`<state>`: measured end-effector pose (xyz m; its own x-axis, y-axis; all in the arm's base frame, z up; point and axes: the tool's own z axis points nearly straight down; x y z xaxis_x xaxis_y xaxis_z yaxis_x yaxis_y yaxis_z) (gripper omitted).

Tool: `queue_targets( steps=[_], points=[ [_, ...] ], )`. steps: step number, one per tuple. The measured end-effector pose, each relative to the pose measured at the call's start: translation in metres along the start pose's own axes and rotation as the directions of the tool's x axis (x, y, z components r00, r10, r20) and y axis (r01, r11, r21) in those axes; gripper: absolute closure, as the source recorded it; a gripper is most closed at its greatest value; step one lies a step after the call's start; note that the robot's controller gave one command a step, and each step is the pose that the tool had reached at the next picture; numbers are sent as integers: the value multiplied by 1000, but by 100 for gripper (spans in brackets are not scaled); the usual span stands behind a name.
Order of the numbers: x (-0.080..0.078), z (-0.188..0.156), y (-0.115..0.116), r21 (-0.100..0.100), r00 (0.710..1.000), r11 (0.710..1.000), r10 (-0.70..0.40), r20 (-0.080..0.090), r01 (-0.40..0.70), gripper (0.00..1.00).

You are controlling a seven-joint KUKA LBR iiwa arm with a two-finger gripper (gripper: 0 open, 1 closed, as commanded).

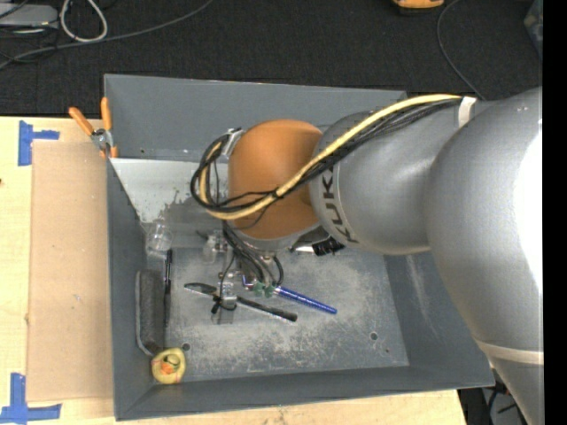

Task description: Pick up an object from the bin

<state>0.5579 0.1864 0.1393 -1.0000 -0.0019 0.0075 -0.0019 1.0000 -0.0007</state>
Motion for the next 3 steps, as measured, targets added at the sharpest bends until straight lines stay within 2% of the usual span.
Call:
queue_targets(
  steps=[1,2,3],
  points=[
    [-2,-3,-1,-1,1000,1000,4,5,-4,0],
    [-9,74,-49,1,999,999,48,-1,-48,0],
    [-11,70,-40,-6,994,994,105,11,-105,0]
  ],
)
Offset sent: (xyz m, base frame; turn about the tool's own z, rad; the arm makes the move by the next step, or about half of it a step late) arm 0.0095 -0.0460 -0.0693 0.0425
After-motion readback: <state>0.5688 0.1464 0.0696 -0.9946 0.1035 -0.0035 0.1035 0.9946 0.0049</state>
